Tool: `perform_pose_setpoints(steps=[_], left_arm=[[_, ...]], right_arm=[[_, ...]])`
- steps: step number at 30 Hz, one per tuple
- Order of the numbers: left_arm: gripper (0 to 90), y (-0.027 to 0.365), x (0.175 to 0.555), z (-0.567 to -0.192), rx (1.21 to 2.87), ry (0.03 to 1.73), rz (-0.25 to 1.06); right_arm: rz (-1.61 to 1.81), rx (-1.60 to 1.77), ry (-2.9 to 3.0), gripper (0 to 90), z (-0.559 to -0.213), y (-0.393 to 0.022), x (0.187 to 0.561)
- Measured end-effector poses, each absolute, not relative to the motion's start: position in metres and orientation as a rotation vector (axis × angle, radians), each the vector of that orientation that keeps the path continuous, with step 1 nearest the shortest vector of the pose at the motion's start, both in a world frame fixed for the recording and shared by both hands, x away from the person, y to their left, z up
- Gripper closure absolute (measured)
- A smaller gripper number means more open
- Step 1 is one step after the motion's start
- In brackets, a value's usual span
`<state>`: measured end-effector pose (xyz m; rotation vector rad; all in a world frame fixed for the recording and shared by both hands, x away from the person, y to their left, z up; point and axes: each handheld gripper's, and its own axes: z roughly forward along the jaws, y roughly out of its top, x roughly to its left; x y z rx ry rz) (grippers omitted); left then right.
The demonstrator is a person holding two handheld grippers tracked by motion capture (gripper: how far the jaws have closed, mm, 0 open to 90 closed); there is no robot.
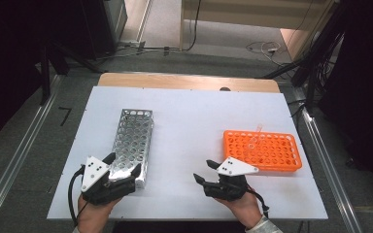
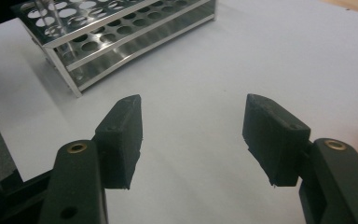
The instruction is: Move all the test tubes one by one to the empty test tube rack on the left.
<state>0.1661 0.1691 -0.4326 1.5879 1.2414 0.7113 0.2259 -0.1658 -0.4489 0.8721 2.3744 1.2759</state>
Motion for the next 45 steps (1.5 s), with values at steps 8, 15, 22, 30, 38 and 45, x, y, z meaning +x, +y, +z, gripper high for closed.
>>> perform_pose_setpoints(steps=[8,15,22,30,38,45], left_arm=[[13.6,0.198,0.176,-0.437,1.477,1.348,0.724],[13.3,0.199,0.177,-0.439,1.484,1.363,0.738],[13.2,0.197,0.176,-0.437,1.488,1.352,0.755],[13.2,0.197,0.176,-0.437,1.487,1.354,0.759],[13.4,0.195,0.176,-0.438,1.505,1.352,0.763],[13.5,0.194,0.177,-0.438,1.512,1.349,0.766]], right_arm=[[1.293,0.978,2.265,35.4,-0.439,-0.202,0.230],[1.291,1.051,2.182,35.4,-0.434,-0.231,0.230],[1.280,1.116,2.097,35.5,-0.430,-0.260,0.228],[1.213,1.193,1.980,36.5,-0.432,-0.289,0.236],[1.129,1.245,1.955,40.0,-0.444,-0.298,0.254],[1.053,1.292,1.925,51.3,-0.457,-0.300,0.281]])
